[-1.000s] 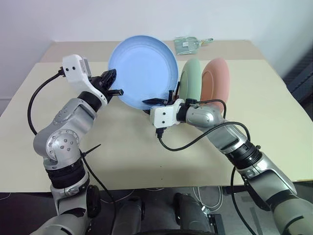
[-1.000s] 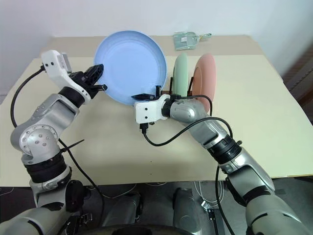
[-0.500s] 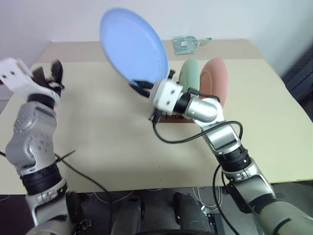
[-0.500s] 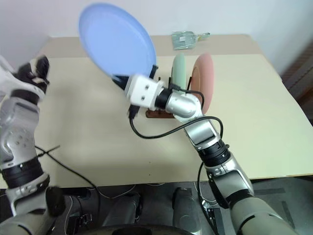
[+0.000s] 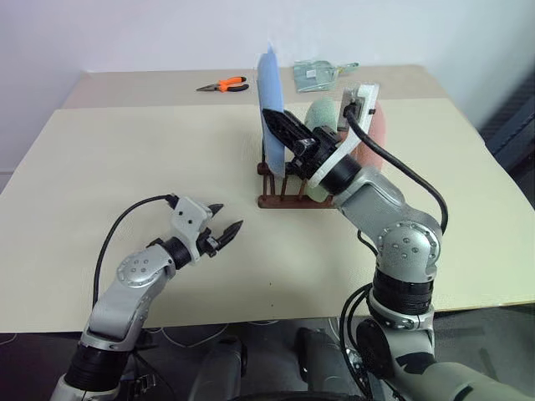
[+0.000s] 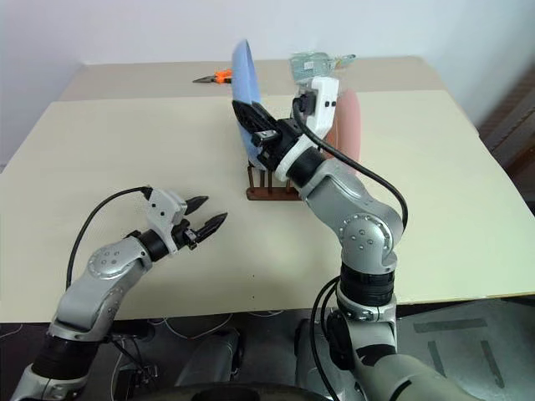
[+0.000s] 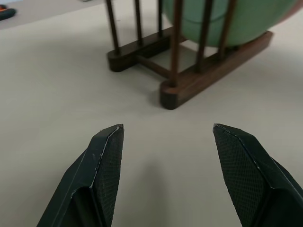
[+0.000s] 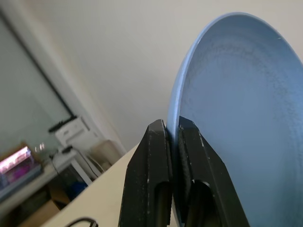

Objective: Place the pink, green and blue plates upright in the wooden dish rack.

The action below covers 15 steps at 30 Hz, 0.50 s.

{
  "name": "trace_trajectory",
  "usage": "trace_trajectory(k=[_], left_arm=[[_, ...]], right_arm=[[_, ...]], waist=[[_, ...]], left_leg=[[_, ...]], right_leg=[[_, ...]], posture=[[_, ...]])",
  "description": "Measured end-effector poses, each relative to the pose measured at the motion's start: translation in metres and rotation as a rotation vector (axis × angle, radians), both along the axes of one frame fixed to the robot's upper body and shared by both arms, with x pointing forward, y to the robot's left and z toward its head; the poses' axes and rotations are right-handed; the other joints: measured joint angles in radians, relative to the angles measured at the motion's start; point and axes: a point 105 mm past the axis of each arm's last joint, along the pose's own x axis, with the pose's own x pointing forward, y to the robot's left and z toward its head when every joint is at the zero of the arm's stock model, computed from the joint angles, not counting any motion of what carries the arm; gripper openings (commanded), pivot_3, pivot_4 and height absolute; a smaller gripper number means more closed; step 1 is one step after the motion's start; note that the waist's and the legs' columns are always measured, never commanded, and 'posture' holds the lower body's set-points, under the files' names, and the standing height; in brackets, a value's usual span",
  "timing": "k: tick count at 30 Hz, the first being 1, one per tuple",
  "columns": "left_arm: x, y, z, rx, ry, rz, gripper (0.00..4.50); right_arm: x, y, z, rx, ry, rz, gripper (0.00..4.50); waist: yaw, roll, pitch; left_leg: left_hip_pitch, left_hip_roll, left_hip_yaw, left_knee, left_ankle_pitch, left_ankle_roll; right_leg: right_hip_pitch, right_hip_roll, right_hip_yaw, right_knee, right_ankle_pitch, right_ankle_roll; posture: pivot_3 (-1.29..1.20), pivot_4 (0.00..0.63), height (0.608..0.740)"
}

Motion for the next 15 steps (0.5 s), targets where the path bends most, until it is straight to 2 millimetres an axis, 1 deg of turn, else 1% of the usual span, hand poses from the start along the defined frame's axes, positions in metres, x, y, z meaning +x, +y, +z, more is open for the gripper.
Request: trace_trajectory(k=[4, 7, 10, 12, 15], left_arm=[[-0.002, -0.004, -0.003, 0.016, 0.006, -0.019, 3.05], [-0.002, -0.005, -0.004, 0.018, 0.006, -0.022, 3.05], [-0.002, -0.006, -0.005, 0.025, 0.006, -0.026, 3.11], [-0.003, -0.009, -0.006, 0.024, 0.008, -0.032, 3.11], [-0.003, -0.008, -0.008, 0.032, 0.01, -0.027, 3.11]], right_arm=[[0.003, 0.001, -0.005, 0.009, 0.06, -0.018, 0.0], [0.015, -0.002, -0.015, 0.032, 0.152, -0.041, 0.0], [0.024, -0.004, -0.011, 0.033, 0.163, -0.057, 1.05], [0.029, -0.007, -0.006, -0.022, 0.113, -0.093, 1.96], [0.028, -0.011, 0.008, -0.203, -0.093, -0.145, 1.96]], waist=[[0.001, 0.0, 0.0], [0.001, 0.0, 0.0], [0.001, 0.0, 0.0], [0.0, 0.001, 0.0], [0.002, 0.001, 0.0]], left_leg=[[0.0, 0.0, 0.0, 0.001, 0.0, 0.0], [0.0, 0.0, 0.0, 0.001, 0.0, 0.0], [0.0, 0.0, 0.0, 0.001, 0.0, 0.0], [0.0, 0.0, 0.0, 0.001, 0.0, 0.0], [0.0, 0.0, 0.001, 0.001, 0.0, 0.0]], right_leg=[[0.001, 0.0, 0.0, 0.0, 0.0, 0.0], [0.001, 0.0, 0.0, 0.0, 0.0, 0.0], [0.001, 0.0, 0.0, 0.0, 0.001, 0.001], [0.001, 0.0, 0.0, 0.0, 0.001, 0.002], [0.001, 0.0, 0.0, 0.0, 0.001, 0.002]], posture=[[0.0, 0.15, 0.74], [0.0, 0.15, 0.74], [0.0, 0.15, 0.74], [0.0, 0.15, 0.74], [0.0, 0.15, 0.74]])
